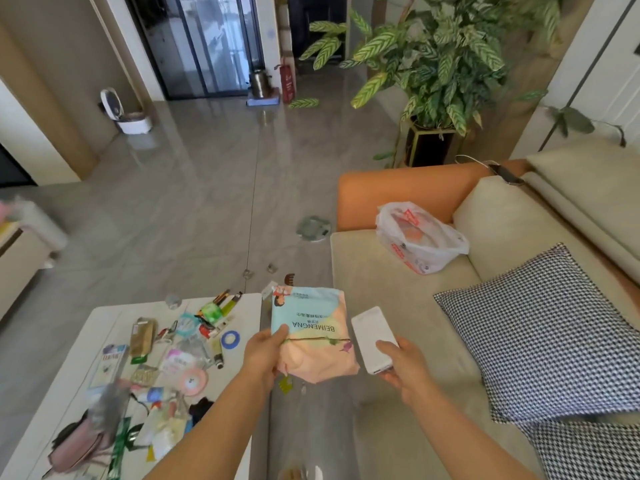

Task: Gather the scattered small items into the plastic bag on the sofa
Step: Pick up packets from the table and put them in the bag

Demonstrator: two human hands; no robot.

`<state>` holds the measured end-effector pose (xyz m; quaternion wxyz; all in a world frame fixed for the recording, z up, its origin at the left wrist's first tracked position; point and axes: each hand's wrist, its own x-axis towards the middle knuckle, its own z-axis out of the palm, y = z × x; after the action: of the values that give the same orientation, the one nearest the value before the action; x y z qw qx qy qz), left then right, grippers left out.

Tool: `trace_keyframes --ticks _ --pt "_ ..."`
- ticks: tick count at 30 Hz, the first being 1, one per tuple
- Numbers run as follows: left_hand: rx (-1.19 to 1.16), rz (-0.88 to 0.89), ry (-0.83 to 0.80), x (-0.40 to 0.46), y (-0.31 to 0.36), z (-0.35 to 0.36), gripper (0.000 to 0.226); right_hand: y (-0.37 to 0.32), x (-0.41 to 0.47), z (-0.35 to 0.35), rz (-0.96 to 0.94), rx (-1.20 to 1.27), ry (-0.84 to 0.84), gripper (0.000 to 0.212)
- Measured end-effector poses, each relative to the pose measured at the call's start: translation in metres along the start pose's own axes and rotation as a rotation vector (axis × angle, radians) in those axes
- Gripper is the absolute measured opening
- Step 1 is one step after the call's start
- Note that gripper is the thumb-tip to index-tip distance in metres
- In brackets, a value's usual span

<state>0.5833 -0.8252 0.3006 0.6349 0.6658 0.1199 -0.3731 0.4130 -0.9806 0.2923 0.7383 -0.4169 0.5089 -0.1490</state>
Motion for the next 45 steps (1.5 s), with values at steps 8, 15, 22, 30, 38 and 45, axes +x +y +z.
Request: trace_keyframes --ticks 8,15,22,30,38,45 --pt "0.031 -0.054 -0.075 0.073 0.047 0.026 0.013 -0.037 0.052 0.029 -0.016 0.066 0.077 0.032" --pt "0.102 -0.069 -0.148 0.143 0.096 0.049 0.029 -0.063 0.089 0.054 -0.066 0.118 0.190 0.024" --pt "0.212 -0.069 -0.123 0.194 0.122 0.092 0.031 -0.089 0.129 0.054 -0.048 0.151 0.272 0.021" --pt "0.229 -0.073 -0.157 0.232 0.141 0.173 0.034 -0.136 0.191 0.026 -0.030 0.167 0.275 0.029" --pt "0.238 -0.055 -0.213 0.257 0.154 0.250 0.030 -0.186 0.243 -0.002 -0.041 0.171 0.298 0.024" --pt "0.281 -0.062 -0.300 0.291 0.173 0.316 0.022 -0.218 0.287 -0.024 -0.062 0.203 0.348 0.020"
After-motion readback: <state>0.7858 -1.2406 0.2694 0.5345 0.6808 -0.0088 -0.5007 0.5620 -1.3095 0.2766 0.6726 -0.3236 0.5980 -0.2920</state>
